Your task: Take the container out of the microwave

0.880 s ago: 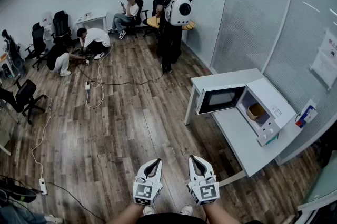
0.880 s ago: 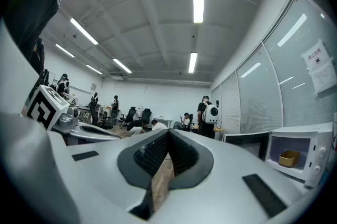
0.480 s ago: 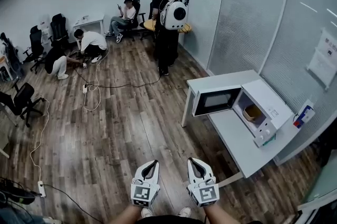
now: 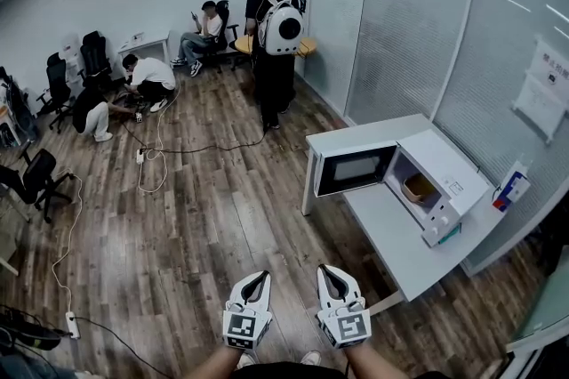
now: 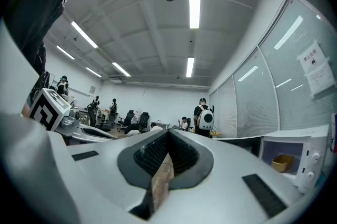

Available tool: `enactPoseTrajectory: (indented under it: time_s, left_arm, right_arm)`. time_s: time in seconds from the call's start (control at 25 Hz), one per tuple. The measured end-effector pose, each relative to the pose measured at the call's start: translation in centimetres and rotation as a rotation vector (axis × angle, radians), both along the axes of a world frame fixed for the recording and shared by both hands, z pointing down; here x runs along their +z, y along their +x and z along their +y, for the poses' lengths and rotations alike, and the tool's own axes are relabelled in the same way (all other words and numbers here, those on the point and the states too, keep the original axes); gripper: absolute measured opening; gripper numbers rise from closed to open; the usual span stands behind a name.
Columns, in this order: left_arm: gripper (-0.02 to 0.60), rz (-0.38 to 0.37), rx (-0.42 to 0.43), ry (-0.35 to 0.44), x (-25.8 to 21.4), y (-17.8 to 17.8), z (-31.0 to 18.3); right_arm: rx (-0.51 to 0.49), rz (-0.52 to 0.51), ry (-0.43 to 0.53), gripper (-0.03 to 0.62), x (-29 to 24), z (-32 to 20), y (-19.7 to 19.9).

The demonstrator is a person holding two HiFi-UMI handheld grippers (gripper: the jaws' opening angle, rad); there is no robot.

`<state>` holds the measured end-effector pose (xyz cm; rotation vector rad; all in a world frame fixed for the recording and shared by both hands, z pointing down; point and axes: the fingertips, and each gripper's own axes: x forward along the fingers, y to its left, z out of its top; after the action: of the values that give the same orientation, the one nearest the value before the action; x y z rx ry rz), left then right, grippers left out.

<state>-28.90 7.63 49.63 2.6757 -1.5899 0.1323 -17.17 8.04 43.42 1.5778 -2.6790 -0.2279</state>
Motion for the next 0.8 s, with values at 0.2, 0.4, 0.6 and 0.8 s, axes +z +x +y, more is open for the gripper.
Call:
enactPoseTrajectory:
  time_s: [0.2,0.4,0.6,0.8]
  left_arm:
    - [0.005,-0.009,0.008,0.008,-0.3,3.5,-0.2]
    - [0.005,-0.011,-0.004,0.02,-0.3,6.2,0.0]
    - [0.005,-0.017,-0.049,0.006,0.1,6.6,-0.3]
    - [0.005,-0.018,-0.04,0.013,-0.3,7.9,-2.2]
  right_arm:
    - [-0.003,-0.003,0.005,-0.002,-0.2,-0.1,3.3]
    - [-0.037,0.008,0.023,-0.002,-0.3,0.2,5.9]
    - [-0.039,-0.014,0.02,-0.002,-0.4,-0.2,7.8]
    - [-0.023,-0.034,0.032,-0.002,-0.5,-2.0,9.2]
